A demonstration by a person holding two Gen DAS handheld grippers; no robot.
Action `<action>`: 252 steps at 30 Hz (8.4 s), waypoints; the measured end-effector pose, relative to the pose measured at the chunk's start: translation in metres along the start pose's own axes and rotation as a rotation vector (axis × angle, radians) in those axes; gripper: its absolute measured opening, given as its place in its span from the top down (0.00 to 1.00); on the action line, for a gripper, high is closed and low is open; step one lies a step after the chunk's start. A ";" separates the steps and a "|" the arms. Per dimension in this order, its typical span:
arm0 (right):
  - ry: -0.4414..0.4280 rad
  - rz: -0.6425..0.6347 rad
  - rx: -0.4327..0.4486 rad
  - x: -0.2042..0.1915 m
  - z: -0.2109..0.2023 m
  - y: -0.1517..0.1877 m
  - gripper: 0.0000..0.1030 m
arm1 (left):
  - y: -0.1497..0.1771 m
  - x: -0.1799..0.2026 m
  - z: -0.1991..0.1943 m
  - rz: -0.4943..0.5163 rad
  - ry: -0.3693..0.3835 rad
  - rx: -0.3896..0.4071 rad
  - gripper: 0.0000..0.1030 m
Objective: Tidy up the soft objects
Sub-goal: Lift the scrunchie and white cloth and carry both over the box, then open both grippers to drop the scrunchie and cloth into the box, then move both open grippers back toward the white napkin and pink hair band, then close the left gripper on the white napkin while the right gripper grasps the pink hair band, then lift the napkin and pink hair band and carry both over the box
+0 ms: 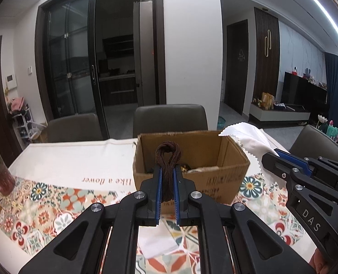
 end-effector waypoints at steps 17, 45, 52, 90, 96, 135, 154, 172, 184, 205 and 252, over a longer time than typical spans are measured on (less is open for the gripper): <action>0.004 -0.005 0.040 0.007 0.045 -0.031 0.89 | -0.032 -0.004 0.048 0.023 -0.011 0.041 0.90; -0.013 -0.004 -0.134 0.025 0.144 -0.001 0.89 | -0.006 0.009 0.157 0.065 0.015 -0.132 0.88; -0.035 0.017 -0.198 0.030 0.156 0.018 0.88 | 0.007 0.007 0.167 0.074 0.010 -0.178 0.72; 0.057 0.040 -0.039 0.028 0.061 -0.018 0.26 | -0.016 -0.016 0.054 0.042 -0.065 -0.034 0.28; 0.065 0.047 -0.037 0.025 0.049 -0.010 0.22 | -0.006 -0.024 0.034 0.041 -0.089 -0.032 0.27; 0.081 0.117 -0.201 0.022 0.031 0.084 0.19 | 0.088 -0.033 0.005 0.006 -0.111 -0.182 0.26; 0.074 0.095 -0.303 0.027 0.064 0.134 0.19 | 0.134 -0.024 0.036 0.019 -0.108 -0.254 0.26; 0.058 0.057 -0.386 0.031 0.098 0.174 0.19 | 0.179 -0.021 0.074 0.022 -0.089 -0.341 0.26; 0.066 0.032 -0.401 0.033 0.113 0.178 0.19 | 0.194 -0.023 0.101 0.003 -0.073 -0.389 0.26; 0.022 0.061 -0.399 0.028 0.120 0.179 0.50 | 0.204 -0.014 0.117 -0.018 -0.015 -0.401 0.77; -0.003 0.105 -0.202 0.012 0.020 0.081 0.69 | 0.088 0.013 0.020 -0.068 0.016 -0.181 0.92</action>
Point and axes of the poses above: each gripper's, at about its wrist camera, not at the fingertips, and z roughly the way its jaws point, x to its right, y to its underside, the point moved 9 cm from there along z, roughly the way its jaws point, and after that the axes turned 7 degrees about x, right-handed, at the moved point
